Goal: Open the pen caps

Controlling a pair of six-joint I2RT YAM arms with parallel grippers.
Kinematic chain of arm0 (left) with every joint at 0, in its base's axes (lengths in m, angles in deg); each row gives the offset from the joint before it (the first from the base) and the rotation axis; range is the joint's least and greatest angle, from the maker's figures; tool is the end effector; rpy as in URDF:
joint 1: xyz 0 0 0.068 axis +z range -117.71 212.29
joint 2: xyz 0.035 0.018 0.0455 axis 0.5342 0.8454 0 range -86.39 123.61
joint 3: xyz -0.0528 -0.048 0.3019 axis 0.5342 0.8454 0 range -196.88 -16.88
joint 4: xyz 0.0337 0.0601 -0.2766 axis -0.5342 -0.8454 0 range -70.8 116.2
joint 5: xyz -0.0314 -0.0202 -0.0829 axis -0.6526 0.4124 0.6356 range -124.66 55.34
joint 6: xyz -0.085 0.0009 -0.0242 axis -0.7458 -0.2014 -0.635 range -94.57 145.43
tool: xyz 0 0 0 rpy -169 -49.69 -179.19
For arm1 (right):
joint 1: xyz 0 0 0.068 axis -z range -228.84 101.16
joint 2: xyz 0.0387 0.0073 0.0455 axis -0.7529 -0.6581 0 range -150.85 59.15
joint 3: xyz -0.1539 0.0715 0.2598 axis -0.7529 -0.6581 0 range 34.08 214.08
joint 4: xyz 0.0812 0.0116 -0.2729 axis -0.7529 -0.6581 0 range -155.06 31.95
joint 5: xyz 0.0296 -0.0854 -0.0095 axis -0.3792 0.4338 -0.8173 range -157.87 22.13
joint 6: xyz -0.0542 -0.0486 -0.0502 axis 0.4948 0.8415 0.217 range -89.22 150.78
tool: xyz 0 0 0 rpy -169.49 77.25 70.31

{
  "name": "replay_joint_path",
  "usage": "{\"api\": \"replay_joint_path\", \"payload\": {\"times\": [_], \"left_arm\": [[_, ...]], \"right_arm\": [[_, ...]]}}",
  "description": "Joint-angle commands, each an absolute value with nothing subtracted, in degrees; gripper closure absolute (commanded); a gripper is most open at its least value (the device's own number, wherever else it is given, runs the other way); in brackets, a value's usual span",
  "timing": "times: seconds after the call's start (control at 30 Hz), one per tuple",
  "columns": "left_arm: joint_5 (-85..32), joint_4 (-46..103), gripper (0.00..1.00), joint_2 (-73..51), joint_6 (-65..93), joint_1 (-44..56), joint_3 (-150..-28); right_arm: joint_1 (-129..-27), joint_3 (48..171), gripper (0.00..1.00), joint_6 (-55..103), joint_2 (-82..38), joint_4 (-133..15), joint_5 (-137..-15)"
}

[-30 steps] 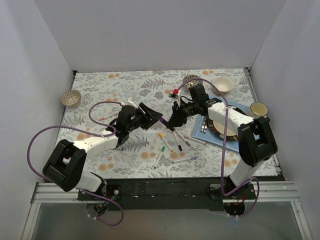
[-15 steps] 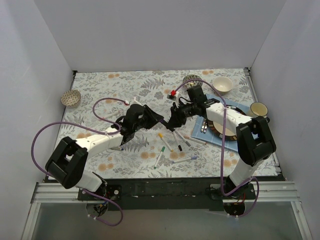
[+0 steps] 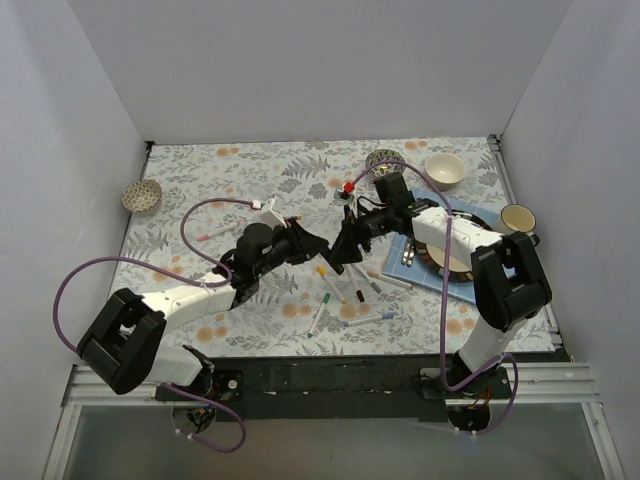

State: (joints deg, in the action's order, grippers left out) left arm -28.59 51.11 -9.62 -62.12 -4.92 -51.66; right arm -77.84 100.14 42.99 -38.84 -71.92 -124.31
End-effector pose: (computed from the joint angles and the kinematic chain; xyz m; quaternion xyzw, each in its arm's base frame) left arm 0.2635 -0.2104 0.2273 -0.3132 0.7402 -0.5455 0.2374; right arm 0.3222 0.2535 0.2372 -0.4538 0.7016 0.4818 0.2640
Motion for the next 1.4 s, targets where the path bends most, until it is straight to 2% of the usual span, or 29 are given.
{"api": "replay_joint_path", "payload": {"times": [0.0,0.1,0.2,0.33,0.4,0.57,0.73,0.8,0.83,0.87,0.9,1.03,1.1,1.27,1.37], "left_arm": [[-17.80,66.95,1.00,-12.12,-55.08,-4.98,-47.82],[-14.89,73.02,1.00,-12.30,-54.55,-4.98,-46.50],[-15.66,74.19,1.00,-12.91,-53.32,-5.06,-45.88],[-16.20,74.45,1.00,-13.79,-51.48,-4.98,-46.05],[-15.94,74.36,1.00,-13.79,-50.95,-4.89,-46.14],[-12.25,78.04,1.00,-13.09,-51.21,-4.63,-45.27],[-9.26,77.88,1.00,-12.83,-49.37,-3.92,-46.14],[-7.68,76.65,1.00,-13.00,-48.66,-3.40,-47.02],[-7.24,76.04,1.00,-13.00,-48.14,-3.31,-47.46],[-6.54,74.82,1.00,-13.09,-47.35,-3.05,-47.81],[-6.88,74.11,1.00,-13.00,-46.99,-2.87,-48.77],[-12.40,70.50,1.00,-15.11,-46.55,0.81,-52.20],[-15.57,68.83,1.00,-17.39,-47.95,5.73,-54.39],[-15.40,68.82,1.00,-17.31,-52.34,17.15,-64.94],[-17.51,70.23,1.00,-16.87,-53.93,19.36,-68.11]], "right_arm": [[-77.85,97.98,0.29,39.67,-40.51,-67.20,-134.39],[-77.93,96.49,0.28,35.46,-41.13,-63.07,-137.72],[-77.93,95.52,0.33,31.94,-41.65,-59.47,-141.94],[-78.20,93.59,0.55,23.26,-41.83,-51.13,-146.88],[-78.29,92.44,0.59,19.99,-41.66,-45.70,-149.15],[-78.37,89.55,0.59,8.21,-40.69,-33.56,-152.06],[-78.29,85.68,0.53,-5.15,-40.25,-14.33,-152.95],[-78.29,85.06,0.54,-8.50,-40.25,-11.83,-152.95],[-78.29,85.06,0.59,-8.68,-40.25,-11.30,-152.95],[-78.29,85.14,0.70,-8.77,-40.16,-11.30,-152.95],[-78.29,85.06,0.98,-8.77,-40.07,-11.30,-152.86],[-78.90,83.57,0.99,-7.37,-39.55,-11.91,-151.63],[-79.43,83.39,0.99,-6.67,-39.72,-11.83,-151.37],[-81.10,83.12,0.99,-5.87,-39.81,-11.48,-151.98],[-81.71,82.95,0.99,-6.22,-39.99,-10.77,-152.33]]}}
